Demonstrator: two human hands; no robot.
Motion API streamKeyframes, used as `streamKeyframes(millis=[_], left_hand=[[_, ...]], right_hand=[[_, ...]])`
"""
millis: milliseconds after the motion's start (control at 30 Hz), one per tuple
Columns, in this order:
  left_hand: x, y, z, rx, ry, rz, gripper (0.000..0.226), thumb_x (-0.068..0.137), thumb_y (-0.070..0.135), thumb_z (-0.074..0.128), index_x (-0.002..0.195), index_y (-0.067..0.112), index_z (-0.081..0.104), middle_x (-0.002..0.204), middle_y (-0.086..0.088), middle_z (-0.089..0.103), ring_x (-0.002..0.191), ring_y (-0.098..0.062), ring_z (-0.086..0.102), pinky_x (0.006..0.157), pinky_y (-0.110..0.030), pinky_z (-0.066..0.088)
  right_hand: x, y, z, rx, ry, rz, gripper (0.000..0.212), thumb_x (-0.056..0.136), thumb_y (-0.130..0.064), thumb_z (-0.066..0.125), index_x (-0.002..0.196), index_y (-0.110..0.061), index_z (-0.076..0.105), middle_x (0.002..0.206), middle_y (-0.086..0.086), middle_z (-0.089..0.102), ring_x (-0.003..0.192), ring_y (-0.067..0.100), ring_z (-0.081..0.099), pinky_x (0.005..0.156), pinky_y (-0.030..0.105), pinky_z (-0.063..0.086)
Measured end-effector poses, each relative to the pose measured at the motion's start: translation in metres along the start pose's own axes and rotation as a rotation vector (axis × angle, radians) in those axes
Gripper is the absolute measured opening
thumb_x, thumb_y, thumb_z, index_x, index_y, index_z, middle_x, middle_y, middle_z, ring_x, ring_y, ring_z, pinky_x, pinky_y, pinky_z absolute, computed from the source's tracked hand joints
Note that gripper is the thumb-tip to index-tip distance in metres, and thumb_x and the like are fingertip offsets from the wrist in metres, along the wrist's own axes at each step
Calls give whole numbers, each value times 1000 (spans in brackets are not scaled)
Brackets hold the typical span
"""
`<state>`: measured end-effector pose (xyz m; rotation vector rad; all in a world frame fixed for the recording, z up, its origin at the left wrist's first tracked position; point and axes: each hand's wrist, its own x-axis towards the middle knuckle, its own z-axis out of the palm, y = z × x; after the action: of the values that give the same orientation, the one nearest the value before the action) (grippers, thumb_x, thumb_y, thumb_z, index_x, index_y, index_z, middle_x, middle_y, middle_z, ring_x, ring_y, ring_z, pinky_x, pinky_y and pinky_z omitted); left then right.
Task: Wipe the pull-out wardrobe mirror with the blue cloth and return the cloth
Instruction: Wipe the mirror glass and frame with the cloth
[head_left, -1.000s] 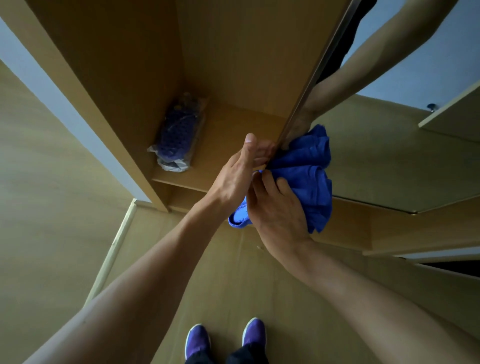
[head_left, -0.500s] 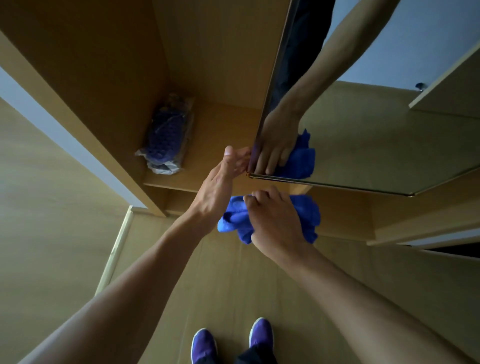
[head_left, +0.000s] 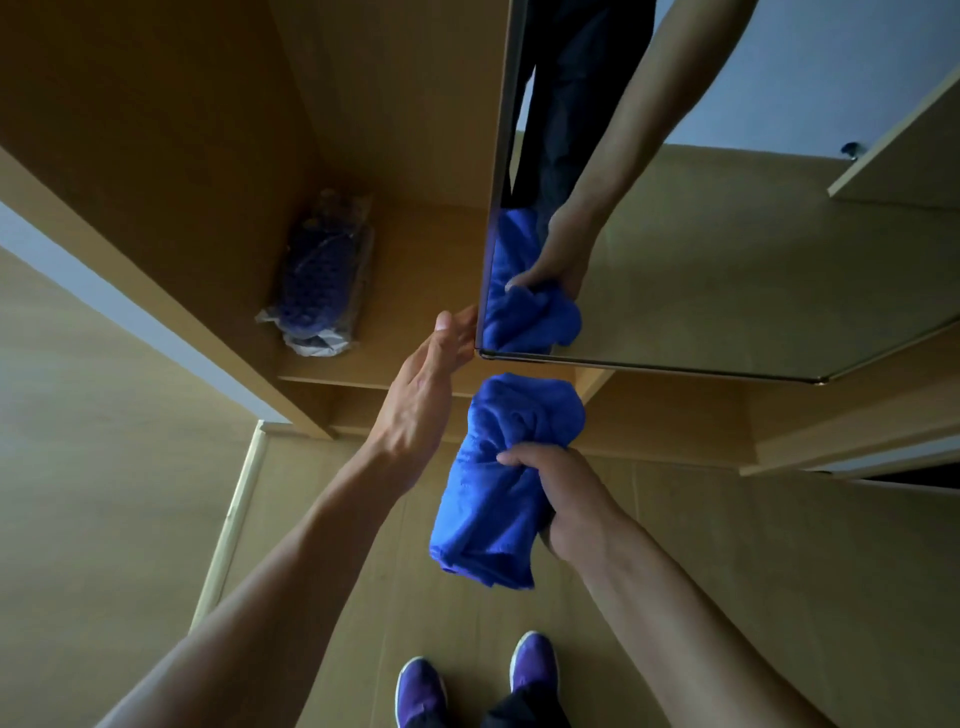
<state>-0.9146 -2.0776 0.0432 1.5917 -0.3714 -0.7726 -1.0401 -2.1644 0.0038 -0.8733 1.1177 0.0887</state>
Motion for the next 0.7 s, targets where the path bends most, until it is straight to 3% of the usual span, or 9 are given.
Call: streamKeyframes(millis=[100, 200, 300, 400, 467, 600, 700], left_hand=[[0, -6, 2, -12, 0, -9, 44, 102, 60, 28, 133, 46, 56, 129, 30, 63, 117, 10, 58, 84, -4, 43], [0, -11, 1, 0, 0, -15, 56, 100, 63, 30, 146, 39, 50, 140, 22, 58, 118, 8, 58, 88, -12, 41], [1, -10, -3, 37, -7, -19, 48, 102, 59, 35, 143, 42, 52, 138, 22, 60, 116, 6, 61, 93, -19, 41], [6, -7, -7, 58, 12, -38, 27, 107, 43, 42, 124, 50, 61, 128, 23, 66, 114, 2, 63, 101, -24, 46], [10, -7, -8, 114, 15, -34, 30, 107, 31, 48, 115, 56, 63, 125, 24, 67, 118, 1, 61, 107, -29, 44], [9, -13, -10, 178, -58, 5, 56, 96, 2, 45, 139, 36, 57, 127, 25, 66, 122, 4, 58, 107, -27, 45], [11, -13, -11, 245, -81, 37, 69, 91, -9, 45, 140, 38, 55, 127, 29, 64, 122, 6, 57, 105, -22, 45]], right_hand=[[1, -3, 4, 126, -22, 36, 25, 81, -9, 69, 106, -6, 69, 95, 11, 76, 90, 27, 73, 79, 36, 56], [-2, -8, 7, 223, -41, 33, 25, 86, -10, 65, 111, -6, 69, 99, 13, 77, 92, 27, 73, 80, 37, 58], [-5, -13, 10, 282, -92, 24, 25, 89, -13, 61, 113, -6, 68, 99, 14, 77, 87, 26, 74, 78, 36, 59], [-7, -16, 16, 369, -130, 33, 25, 92, -23, 62, 111, -10, 70, 104, 15, 76, 89, 28, 75, 85, 41, 58], [-7, -17, 21, 424, -139, 23, 27, 93, -32, 62, 106, -12, 75, 104, 15, 76, 87, 29, 75, 84, 42, 59], [-6, -22, 34, 512, -136, 36, 36, 95, -41, 59, 87, -13, 80, 101, 17, 76, 84, 32, 76, 76, 43, 61], [-7, -30, 42, 551, -112, 73, 37, 97, -39, 55, 91, -10, 76, 99, 19, 76, 88, 35, 75, 87, 49, 57]])
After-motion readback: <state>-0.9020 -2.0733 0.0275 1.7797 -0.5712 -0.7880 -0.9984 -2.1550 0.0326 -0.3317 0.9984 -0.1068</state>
